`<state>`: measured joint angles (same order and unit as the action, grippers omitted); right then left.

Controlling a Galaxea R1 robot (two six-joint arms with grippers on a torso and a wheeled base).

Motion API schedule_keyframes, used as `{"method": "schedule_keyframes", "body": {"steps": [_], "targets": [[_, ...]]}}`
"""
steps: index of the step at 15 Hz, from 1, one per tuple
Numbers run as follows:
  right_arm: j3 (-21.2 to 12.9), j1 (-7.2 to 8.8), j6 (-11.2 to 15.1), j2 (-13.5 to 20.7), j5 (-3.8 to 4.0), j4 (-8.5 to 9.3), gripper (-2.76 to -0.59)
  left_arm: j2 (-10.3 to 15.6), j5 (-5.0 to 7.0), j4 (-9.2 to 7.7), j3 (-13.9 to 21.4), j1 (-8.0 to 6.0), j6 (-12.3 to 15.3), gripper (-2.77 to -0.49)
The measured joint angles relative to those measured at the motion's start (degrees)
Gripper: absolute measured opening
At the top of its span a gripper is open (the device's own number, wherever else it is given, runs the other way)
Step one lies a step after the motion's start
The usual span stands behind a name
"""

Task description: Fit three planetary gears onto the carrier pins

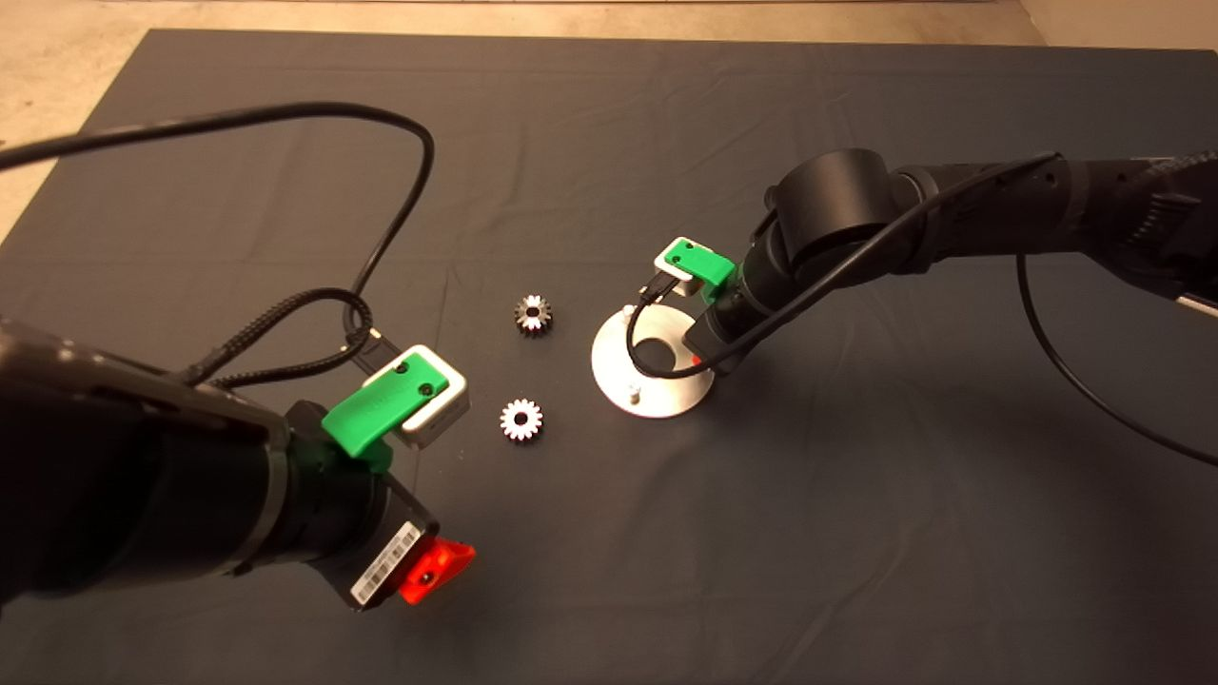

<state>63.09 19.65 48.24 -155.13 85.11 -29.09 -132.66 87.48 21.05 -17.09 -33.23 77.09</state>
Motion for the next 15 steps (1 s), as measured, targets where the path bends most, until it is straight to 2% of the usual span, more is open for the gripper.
{"method": "schedule_keyframes", "body": {"steps": [1, 3, 8, 15], "targets": [[0.28, -0.02, 0.00, 0.00, -0.02, -1.09, -2.33, 0.00, 0.00, 0.00, 0.00, 0.00, 0.00, -0.49], [1.13, -0.02, 0.00, -0.15, -0.02, -1.52, -2.33, 0.00, -0.01, 0.00, 0.00, 0.00, 0.00, -0.49], [1.77, -0.45, 0.00, -0.78, -0.44, -1.66, -2.33, 0.00, -0.02, 0.00, 0.00, -0.01, 0.00, -0.49], [1.79, -0.91, 0.00, -0.78, -0.30, -1.88, -2.33, 0.00, -0.02, 0.00, 0.00, 0.00, 0.00, -0.49]]}}
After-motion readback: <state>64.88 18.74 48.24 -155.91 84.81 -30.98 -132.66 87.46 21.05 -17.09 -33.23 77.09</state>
